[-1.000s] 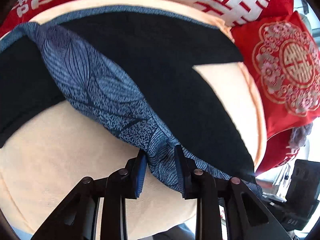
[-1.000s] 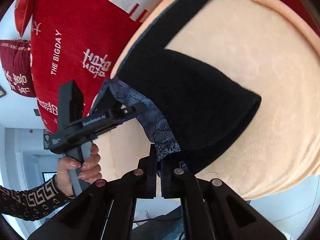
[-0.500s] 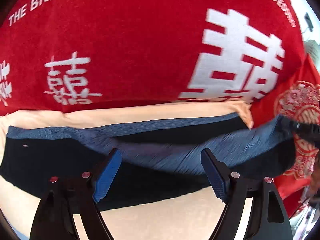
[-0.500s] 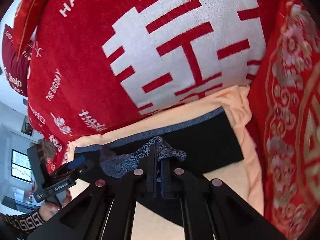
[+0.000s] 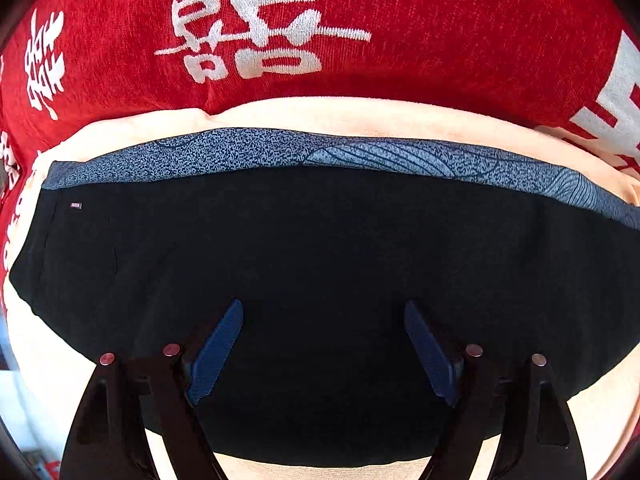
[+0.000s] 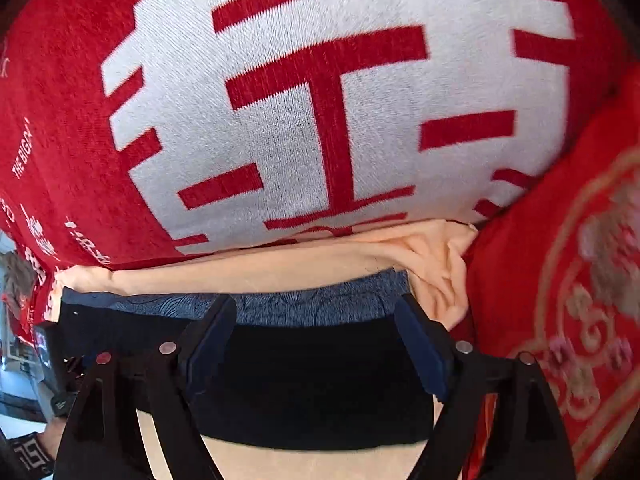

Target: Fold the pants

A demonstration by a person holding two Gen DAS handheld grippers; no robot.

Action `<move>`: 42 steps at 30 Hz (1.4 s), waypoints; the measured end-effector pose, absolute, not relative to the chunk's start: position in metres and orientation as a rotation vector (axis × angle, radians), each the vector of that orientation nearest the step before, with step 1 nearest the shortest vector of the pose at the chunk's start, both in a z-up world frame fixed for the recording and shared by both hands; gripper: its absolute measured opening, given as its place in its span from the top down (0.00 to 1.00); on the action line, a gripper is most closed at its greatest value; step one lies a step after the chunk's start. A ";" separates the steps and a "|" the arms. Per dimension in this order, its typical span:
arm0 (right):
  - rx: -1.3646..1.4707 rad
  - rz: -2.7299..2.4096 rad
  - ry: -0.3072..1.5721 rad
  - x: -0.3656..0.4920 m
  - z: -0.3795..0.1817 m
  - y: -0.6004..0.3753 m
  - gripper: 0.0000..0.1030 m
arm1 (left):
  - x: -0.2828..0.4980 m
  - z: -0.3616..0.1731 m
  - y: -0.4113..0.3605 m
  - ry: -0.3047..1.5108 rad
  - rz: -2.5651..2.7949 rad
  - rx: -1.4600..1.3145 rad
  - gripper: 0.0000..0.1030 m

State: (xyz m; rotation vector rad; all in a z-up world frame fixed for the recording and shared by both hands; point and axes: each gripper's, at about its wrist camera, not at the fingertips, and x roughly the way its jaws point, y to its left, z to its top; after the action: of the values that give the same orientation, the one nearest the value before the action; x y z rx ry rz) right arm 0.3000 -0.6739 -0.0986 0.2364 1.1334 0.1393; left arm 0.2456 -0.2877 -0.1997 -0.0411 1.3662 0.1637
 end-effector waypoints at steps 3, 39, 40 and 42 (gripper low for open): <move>0.372 0.129 1.160 0.260 -0.106 -0.687 0.20 | 0.248 -0.201 -0.288 1.365 0.165 -0.025 0.18; 0.141 0.030 1.263 0.284 -0.192 -0.682 0.70 | 0.298 -0.188 -0.322 1.323 0.149 -0.048 0.14; 0.147 0.040 1.264 0.278 -0.191 -0.687 0.70 | 0.294 -0.183 -0.318 1.333 0.164 -0.045 0.14; 0.160 0.032 1.269 0.271 -0.184 -0.689 0.68 | 0.285 -0.171 -0.312 1.338 0.188 -0.021 0.14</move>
State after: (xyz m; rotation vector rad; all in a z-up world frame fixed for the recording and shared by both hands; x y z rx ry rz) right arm 0.2714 -0.6893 -0.1844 0.1596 1.2687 0.0323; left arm 0.2848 -0.3125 -0.1706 -0.0206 1.3384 0.1883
